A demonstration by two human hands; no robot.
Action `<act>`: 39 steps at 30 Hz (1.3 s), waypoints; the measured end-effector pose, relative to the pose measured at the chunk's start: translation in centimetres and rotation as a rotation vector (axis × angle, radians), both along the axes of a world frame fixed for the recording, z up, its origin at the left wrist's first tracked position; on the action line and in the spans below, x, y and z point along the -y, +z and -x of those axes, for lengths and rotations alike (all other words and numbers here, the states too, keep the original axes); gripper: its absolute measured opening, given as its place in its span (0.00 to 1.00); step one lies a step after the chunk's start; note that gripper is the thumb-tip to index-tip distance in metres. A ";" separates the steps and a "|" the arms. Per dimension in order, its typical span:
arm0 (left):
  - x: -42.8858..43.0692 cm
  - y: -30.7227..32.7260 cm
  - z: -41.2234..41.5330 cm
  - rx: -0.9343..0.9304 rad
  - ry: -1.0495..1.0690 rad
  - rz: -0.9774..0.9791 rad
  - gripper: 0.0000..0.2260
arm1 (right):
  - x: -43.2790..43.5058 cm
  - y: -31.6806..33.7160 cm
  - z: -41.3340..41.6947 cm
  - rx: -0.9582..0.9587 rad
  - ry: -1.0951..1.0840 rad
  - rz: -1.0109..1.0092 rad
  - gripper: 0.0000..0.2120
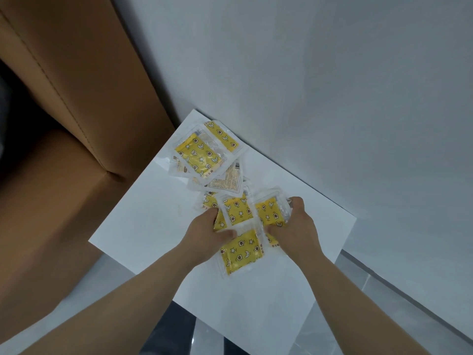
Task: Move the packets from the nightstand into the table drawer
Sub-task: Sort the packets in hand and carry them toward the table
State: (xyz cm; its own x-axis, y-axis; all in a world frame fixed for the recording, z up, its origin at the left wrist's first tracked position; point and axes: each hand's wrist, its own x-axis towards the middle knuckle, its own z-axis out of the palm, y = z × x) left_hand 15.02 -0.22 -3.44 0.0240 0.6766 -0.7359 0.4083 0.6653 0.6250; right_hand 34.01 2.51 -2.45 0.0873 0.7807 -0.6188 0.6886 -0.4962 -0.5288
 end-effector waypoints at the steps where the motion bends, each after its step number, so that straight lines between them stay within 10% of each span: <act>1: -0.1 -0.1 -0.2 -0.016 0.014 -0.001 0.10 | 0.0 0.0 0.0 -0.003 0.000 0.004 0.23; 18: 0.9 7.9 3.1 -0.297 -0.323 -0.084 0.05 | 4.0 9.2 -0.2 0.137 -0.064 -0.095 0.21; 39: 3.2 43.8 -11.5 -0.128 -0.815 -0.814 0.06 | 22.9 44.9 -10.9 0.415 -0.483 -0.524 0.23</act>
